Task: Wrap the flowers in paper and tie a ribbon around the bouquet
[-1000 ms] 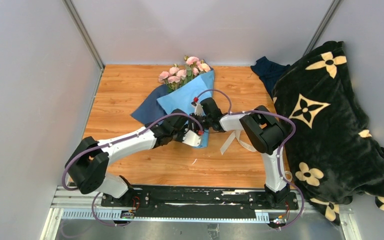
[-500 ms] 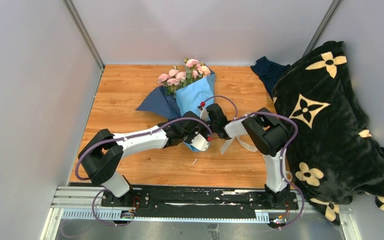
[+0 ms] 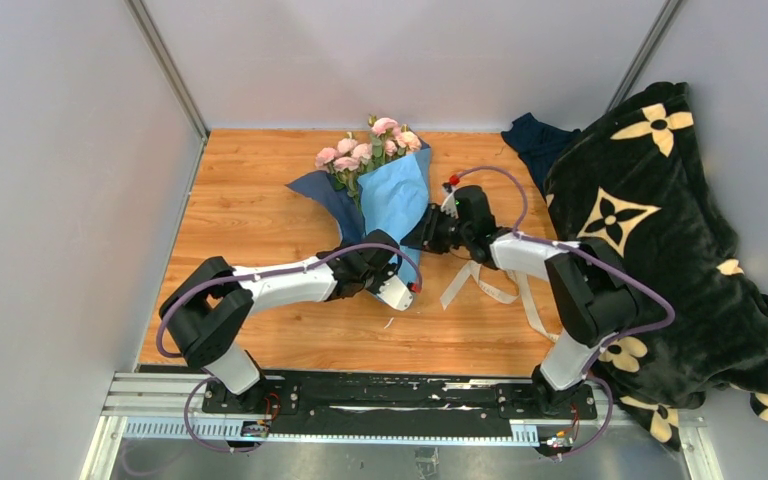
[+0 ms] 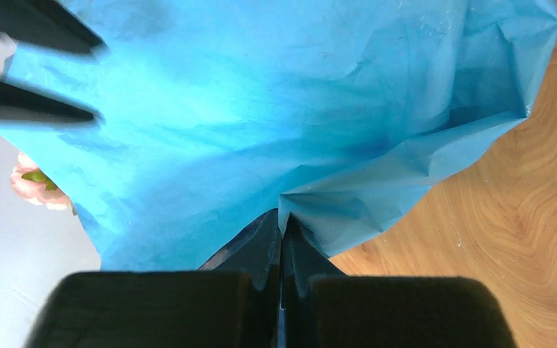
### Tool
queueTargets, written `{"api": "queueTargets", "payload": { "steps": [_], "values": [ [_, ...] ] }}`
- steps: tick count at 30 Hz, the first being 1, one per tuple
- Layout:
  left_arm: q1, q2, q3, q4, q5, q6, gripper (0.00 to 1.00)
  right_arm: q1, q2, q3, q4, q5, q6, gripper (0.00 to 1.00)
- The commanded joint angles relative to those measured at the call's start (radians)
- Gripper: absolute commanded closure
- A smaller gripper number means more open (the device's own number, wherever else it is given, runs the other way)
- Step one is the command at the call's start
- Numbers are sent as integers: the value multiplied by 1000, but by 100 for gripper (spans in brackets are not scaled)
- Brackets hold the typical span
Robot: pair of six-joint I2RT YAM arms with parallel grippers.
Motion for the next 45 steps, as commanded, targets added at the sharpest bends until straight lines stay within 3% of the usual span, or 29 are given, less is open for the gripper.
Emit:
{"api": "queueTargets", "payload": {
  "steps": [1,4,7,9,11,13,21,25,29,37,40,45],
  "values": [
    [-6,27,-4,8,15,27,100,-93,-10,20,-261,137,-182,55],
    [-10,36,12,6,14,34,100,-106,69,101,-355,128,-269,42],
    [-22,46,25,9,10,42,100,-108,178,166,-346,48,-296,43],
    [-36,57,30,23,1,55,100,-107,243,191,-290,-22,-270,54],
    [-64,67,38,40,-20,68,100,-100,281,199,-250,-42,-246,77],
    [-110,76,58,48,-41,80,100,-94,299,194,-212,-52,-235,87],
    [-201,174,53,166,-88,199,100,-61,279,158,-166,-69,-226,94],
    [-227,196,-1,188,-84,233,100,-64,239,155,-198,-67,-248,91],
    [-231,208,-28,199,-88,210,100,-94,151,146,-286,-26,-289,77],
    [-232,206,-52,205,-100,186,100,-133,-108,121,-530,113,-489,58],
    [-232,205,-51,203,-109,178,100,-132,-157,105,-496,55,-523,52],
    [-231,204,-48,198,-127,154,100,-132,-67,126,-356,-179,-471,53]
  ]
}}
